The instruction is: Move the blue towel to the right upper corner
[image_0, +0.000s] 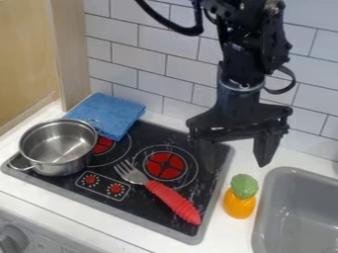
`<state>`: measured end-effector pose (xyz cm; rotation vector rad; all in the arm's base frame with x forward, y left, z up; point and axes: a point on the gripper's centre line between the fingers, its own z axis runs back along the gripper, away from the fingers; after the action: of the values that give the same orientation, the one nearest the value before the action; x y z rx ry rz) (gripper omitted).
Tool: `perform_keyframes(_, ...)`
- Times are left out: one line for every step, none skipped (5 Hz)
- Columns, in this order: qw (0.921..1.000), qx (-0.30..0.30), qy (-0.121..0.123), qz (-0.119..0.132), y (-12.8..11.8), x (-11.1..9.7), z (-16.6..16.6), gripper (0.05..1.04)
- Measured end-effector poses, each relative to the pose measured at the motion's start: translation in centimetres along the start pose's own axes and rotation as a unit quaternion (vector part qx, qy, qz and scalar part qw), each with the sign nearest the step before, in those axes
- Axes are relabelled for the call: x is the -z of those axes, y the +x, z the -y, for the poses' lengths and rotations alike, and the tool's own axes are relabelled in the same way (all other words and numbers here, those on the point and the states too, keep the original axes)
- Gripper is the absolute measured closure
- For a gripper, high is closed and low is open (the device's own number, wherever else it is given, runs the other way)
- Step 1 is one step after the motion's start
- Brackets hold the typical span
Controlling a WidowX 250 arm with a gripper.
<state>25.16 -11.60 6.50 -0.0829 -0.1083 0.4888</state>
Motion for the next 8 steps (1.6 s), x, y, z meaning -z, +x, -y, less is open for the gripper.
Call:
perform_keyframes(0.9995, 0.001, 0.025, -0.019, -1.0, 1.1, -1.3, 0.085)
perform_keyframes(0.9986, -0.004, 0.045, -0.027, -0.6, 1.0, -1.7, 0.085)
perform_keyframes(0.9988, -0.025, 0.033, -0.027, 1.2, 0.2, -0.9, 0.085)
perform_keyframes(0.9981, -0.052, 0.02, -0.027, 4.1, -0.7, -1.7, 0.085)
perform_keyframes(0.9972, -0.064, 0.033, -0.024, 8.1, -1.4, -2.8, 0.085)
perform_keyframes(0.9964, -0.072, 0.041, -0.015, 11.9, -1.9, -4.1, 0.085)
perform_keyframes(0.9942, -0.09, 0.056, -0.015, 14.2, -1.8, -6.1, 0.085)
perform_keyframes(0.9914, -0.115, 0.062, -0.01, 15.5, -2.1, -8.3, 0.085)
